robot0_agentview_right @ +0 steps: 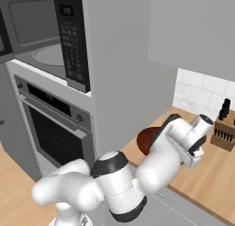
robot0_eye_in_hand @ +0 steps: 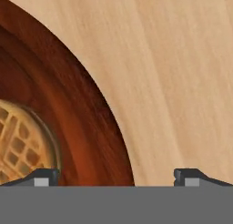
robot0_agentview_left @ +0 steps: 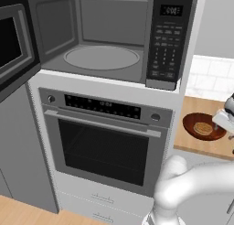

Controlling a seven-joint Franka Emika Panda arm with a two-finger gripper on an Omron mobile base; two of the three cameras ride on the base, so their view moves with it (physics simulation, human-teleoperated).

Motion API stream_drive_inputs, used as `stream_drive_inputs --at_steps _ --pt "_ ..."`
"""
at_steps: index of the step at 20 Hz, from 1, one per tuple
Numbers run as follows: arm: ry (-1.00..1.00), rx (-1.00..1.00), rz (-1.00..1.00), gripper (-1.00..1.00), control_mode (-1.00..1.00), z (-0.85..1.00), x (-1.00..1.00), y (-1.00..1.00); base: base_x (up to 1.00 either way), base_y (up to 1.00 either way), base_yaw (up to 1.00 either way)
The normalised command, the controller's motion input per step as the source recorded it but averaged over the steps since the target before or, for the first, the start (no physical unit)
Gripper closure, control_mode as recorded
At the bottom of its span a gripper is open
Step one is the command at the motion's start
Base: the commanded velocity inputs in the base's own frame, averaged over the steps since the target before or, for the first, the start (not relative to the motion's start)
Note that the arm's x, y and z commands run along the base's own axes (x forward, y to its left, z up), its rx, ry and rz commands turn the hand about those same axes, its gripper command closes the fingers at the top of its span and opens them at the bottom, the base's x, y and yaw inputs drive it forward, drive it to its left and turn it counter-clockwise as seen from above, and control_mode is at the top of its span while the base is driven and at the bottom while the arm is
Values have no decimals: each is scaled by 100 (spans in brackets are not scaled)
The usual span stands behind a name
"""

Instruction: Open the microwave, place the bowl with waffle inside the microwave, then close the microwave door and turn it on.

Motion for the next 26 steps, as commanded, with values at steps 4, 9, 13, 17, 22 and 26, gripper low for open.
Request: stream_drive_inputs --at_steps 4,9,13,17,22,26 --pt "-6 0 0 -100 -100 -52 0 8 0 0 0" --pt "-8 -2 0 100 -100 -28 0 41 0 0 0" --pt "-9 -2 0 100 -100 -9 0 42 0 0 0" --pt "-5 0 0 100 -100 -3 0 27 0 0 0" --pt "-11 -1 0 100 -100 0 -37 2 0 0 0" --pt "-47 -17 0 100 -100 1 -91 32 0 0 0"
